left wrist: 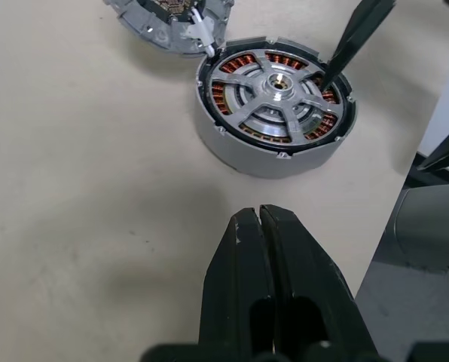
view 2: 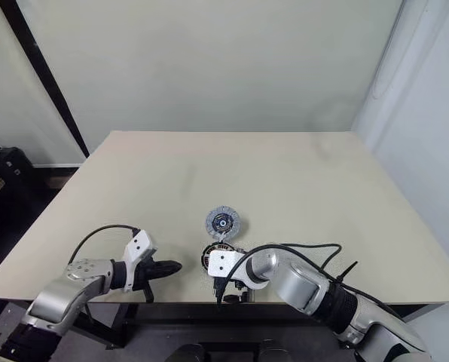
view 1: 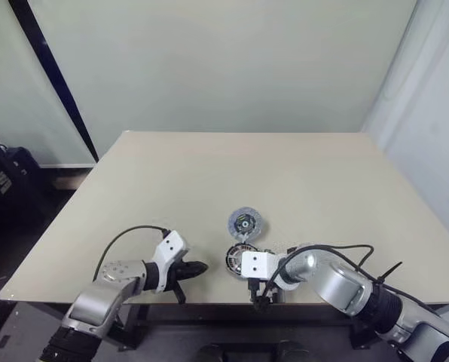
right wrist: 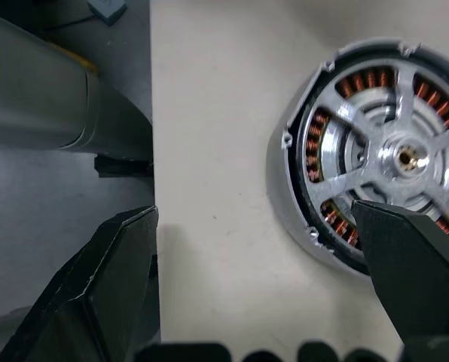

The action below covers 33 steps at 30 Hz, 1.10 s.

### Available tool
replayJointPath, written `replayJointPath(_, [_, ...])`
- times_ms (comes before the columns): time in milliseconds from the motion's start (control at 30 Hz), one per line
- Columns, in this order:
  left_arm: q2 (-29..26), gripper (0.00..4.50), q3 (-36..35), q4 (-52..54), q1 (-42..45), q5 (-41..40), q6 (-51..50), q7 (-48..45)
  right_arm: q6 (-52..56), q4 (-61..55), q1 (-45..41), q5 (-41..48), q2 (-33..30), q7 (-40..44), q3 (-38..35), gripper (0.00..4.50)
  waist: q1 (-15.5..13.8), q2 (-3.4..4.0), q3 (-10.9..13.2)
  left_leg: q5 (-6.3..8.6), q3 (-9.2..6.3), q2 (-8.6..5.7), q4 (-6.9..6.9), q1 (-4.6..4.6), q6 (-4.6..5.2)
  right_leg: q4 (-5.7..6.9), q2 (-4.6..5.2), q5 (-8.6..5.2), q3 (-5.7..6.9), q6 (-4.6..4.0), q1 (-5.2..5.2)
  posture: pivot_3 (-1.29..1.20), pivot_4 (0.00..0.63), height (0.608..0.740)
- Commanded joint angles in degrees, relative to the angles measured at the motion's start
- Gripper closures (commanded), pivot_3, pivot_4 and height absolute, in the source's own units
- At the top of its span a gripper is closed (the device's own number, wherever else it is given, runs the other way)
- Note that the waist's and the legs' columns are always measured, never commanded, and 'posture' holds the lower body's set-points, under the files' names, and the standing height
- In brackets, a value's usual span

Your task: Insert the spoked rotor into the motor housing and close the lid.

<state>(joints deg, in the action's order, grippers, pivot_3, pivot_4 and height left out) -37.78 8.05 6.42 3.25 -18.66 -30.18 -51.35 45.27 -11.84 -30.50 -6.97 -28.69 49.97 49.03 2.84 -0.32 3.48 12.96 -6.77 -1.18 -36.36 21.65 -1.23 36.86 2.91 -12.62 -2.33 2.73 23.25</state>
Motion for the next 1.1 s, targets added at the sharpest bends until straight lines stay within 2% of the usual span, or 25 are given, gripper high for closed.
replayJointPath(33, [0.03,4.5,-0.5,0.37,0.13,0.64,1.21,-0.08,-1.56,1.09,0.22,-1.37,0.65,-0.74,-1.07,0.03,0.0,0.0,0.0,0.0,0.0,0.0,0.0,0.0,0.0,0.01,0.0,0.0,0.0,0.0,0.0,0.0,0.0,0.74])
replayJointPath(100, [0.06,4.5,-0.59,0.36,0.08,0.66,1.28,-0.02,-1.91,1.94,0.46,-1.61,0.97,-0.88,-1.04,0.03,0.0,0.0,-0.01,0.0,-0.01,0.0,0.0,-0.03,0.0,0.03,0.0,0.0,0.01,0.0,-0.02,0.0,0.0,0.74])
replayJointPath(167, [0.08,4.5,-0.76,0.28,0.09,0.63,1.36,0.07,-2.1,2.66,0.76,-1.86,1.55,-1.27,-1.28,0.59,0.0,0.0,-0.01,0.0,0.0,0.01,-0.04,-0.06,0.0,0.06,-0.01,0.0,0.01,0.0,-0.04,0.0,0.0,0.74])
replayJointPath(433, [-0.08,4.5,-2.02,0.12,-0.39,0.46,1.52,1.01,1.41,2.71,2.58,-1.52,5.09,-2.92,-4.47,3.45,0.01,0.0,-0.02,0.0,0.02,0.01,-0.2,-0.07,0.0,0.15,-0.01,0.0,0.0,0.0,-0.07,0.0,0.0,0.74])
replayJointPath(533, [0.1,4.5,-2.49,0.23,-0.41,0.18,1.4,1.56,3.99,2.23,3.56,-0.9,6.93,-3.93,-5.94,4.37,0.01,0.01,-0.03,0.0,-0.03,0.03,-0.18,-0.1,0.0,0.18,-0.04,0.0,0.03,0.0,-0.07,0.0,0.0,0.74])
replayJointPath(733, [0.84,4.5,-2.96,-0.91,0.01,0.41,2.0,3.02,12.54,0.03,4.39,1.63,11.63,-5.68,-9.13,4.42,0.01,0.02,-0.03,0.0,-0.03,0.02,-0.23,-0.09,0.0,0.2,-0.04,0.0,0.02,0.0,-0.08,0.0,0.0,0.74])
replayJointPath(1100, [2.97,4.5,-2.73,-3.35,1.29,1.54,4.13,4.97,21.72,6.99,3.54,6.41,27.64,-15.93,-19.25,4.43,0.12,0.0,-0.04,-0.01,0.02,0.08,-0.22,-0.11,-0.01,0.75,-0.1,0.02,-0.01,-0.03,0.12,0.0,0.0,0.74])
